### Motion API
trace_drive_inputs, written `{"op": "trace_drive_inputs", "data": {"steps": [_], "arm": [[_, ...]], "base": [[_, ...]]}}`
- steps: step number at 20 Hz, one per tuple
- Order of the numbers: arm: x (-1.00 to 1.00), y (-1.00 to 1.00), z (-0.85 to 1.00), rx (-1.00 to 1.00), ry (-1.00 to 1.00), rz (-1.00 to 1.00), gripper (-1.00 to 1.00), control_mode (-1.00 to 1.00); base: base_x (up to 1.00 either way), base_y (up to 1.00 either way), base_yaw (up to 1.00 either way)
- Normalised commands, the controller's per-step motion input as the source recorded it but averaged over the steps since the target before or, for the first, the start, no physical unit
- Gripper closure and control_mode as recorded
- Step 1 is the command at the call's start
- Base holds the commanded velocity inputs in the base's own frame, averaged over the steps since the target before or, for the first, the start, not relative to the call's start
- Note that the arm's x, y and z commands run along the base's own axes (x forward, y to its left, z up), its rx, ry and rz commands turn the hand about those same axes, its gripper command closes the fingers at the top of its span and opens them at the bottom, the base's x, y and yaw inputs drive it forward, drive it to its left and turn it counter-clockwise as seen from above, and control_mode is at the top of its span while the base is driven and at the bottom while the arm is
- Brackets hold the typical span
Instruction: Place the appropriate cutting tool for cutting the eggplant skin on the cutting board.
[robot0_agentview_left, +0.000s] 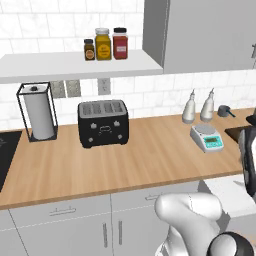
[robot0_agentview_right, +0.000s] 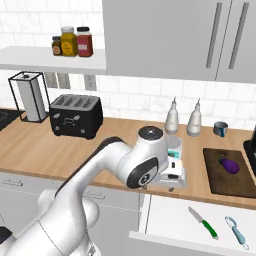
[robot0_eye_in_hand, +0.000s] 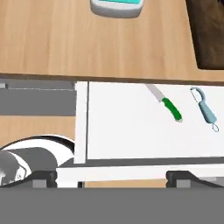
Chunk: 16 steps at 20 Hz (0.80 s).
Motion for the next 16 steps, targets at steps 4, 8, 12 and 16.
{"op": "trace_drive_inputs", "data": {"steps": [4, 8, 12, 16], "arm": [[-0.51, -1.00, -0.09, 0.09, 0.14, -0.01, -1.00, -1.00], [-0.33, -1.00, -0.29, 0.10, 0.06, 0.00, -1.00, -1.00], [-0.07, -1.00, -0.51, 0.09, 0.02, 0.00, -1.00, -1.00], [0.18, -0.94, -0.63, 0.05, 0.11, 0.00, -1.00, -1.00]], "base": [[0.00, 0.00, 0.00], [0.00, 0.00, 0.00], [0.00, 0.00, 0.00], [0.00, 0.00, 0.00]]}}
